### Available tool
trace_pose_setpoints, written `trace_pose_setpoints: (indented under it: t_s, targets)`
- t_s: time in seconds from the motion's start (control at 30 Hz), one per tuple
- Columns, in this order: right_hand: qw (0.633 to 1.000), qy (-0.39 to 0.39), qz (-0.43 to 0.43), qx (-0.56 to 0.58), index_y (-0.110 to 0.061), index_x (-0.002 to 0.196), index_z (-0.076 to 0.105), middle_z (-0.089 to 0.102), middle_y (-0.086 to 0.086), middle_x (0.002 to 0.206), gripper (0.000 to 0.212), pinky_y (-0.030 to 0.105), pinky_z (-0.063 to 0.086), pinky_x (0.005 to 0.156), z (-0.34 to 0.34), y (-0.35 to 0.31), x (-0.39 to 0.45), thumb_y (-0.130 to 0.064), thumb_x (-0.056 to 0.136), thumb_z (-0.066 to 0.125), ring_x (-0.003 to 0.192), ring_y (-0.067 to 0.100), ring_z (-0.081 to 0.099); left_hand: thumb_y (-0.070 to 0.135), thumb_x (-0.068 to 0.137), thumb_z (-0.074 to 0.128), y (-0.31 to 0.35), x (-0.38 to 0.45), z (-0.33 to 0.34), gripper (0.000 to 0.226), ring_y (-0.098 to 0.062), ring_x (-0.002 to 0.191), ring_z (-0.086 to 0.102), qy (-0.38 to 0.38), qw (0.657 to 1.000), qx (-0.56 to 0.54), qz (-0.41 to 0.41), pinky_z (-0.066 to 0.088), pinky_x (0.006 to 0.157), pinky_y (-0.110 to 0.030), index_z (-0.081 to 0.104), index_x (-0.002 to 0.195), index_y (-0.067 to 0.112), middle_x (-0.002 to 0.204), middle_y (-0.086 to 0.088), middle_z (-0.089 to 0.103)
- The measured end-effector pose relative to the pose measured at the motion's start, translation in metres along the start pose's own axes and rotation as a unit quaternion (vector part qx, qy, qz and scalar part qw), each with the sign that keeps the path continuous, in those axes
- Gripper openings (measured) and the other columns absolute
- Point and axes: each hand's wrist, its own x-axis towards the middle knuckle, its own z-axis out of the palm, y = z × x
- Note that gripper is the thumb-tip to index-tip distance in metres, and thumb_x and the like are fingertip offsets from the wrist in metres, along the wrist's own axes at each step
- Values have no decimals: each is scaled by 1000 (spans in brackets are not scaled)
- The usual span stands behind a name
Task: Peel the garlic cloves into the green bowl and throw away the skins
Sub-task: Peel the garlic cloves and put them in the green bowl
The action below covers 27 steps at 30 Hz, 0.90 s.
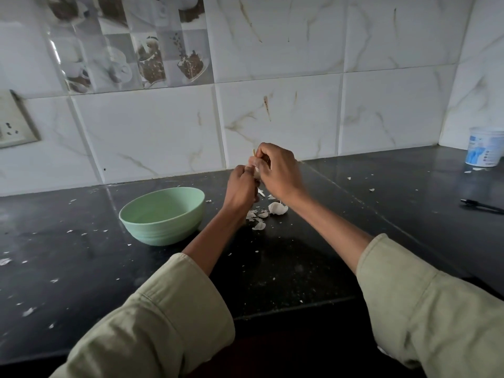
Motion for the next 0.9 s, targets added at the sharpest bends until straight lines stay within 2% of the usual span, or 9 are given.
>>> trace_pose_setpoints:
  t_s: [0.07, 0.2, 0.27, 0.4, 0.5, 0.63, 0.73, 0.83, 0.9]
  targets:
    - [999, 17, -29, -30, -11, 78, 54, 62, -7, 79, 22, 30, 37, 61, 1, -4, -3, -16, 96, 66, 68, 12, 54, 24, 114, 30, 1, -2, 3, 37, -11, 51, 39, 0, 1000, -16, -2, 36, 46, -24, 51, 87, 10, 61, 3, 44]
    - [994, 31, -67, -79, -10, 80, 50, 57, -5, 83, 19, 33, 40, 59, 1, -8, -7, -4, 93, 62, 68, 16, 53, 18, 112, 30, 3, 0, 4, 45, -9, 47, 45, 19, 999, -40, -28, 40, 45, -24, 55, 76, 11, 53, 5, 50]
    - [991, 24, -88, -103, -10, 81, 48, 54, -3, 84, 21, 33, 41, 56, 2, -10, -8, -1, 92, 63, 66, 17, 51, 13, 109, 32, 4, 0, 4, 41, -9, 45, 47, 29, 997, -55, -45, 41, 43, -22, 54, 74, 10, 52, 4, 50]
    - [979, 7, -143, -142, -15, 81, 44, 45, -7, 84, 25, 27, 28, 54, 1, -16, -11, -1, 92, 63, 62, 13, 40, 5, 94, 35, 3, 2, 5, 22, -14, 50, 39, 50, 990, -86, -97, 34, 43, -22, 50, 78, 11, 62, -2, 43]
    - [967, -8, -178, -179, -17, 82, 44, 41, -10, 84, 29, 24, 23, 53, 3, -19, -15, 5, 84, 64, 63, 11, 37, 6, 92, 37, 1, 5, 1, 26, -12, 48, 39, 71, 984, -110, -117, 33, 44, -22, 52, 73, 15, 62, 0, 44]
    - [979, 15, -145, -145, -16, 81, 46, 46, -10, 83, 27, 27, 32, 54, 5, -16, -11, 0, 87, 66, 62, 13, 42, 3, 98, 37, 7, 2, -3, 29, -11, 47, 40, 53, 986, -123, -101, 36, 41, -22, 55, 77, 11, 57, 2, 45]
    - [994, 27, -92, -61, -12, 81, 54, 57, -8, 80, 21, 23, 40, 59, -5, -3, 1, -8, 95, 68, 67, 10, 52, 15, 102, 46, 13, 2, -12, 22, -13, 54, 48, -33, 993, -91, -70, 42, 48, -24, 63, 91, 8, 64, 1, 58]
    - [997, -17, -67, -27, -12, 85, 64, 64, -10, 81, 14, 32, 48, 65, -15, 12, 10, -15, 97, 69, 73, 4, 59, 21, 105, 49, 14, 4, -21, 20, -11, 59, 55, -95, 995, 3, -43, 44, 53, -23, 65, 102, 10, 81, -5, 68]
    - [997, -49, -53, -3, -14, 91, 67, 68, -10, 82, 11, 38, 53, 71, -17, 15, 11, -22, 99, 67, 76, 8, 65, 19, 105, 51, 11, 5, -23, 17, -11, 63, 55, -86, 995, 47, -6, 44, 54, -22, 66, 102, 11, 85, -6, 70]
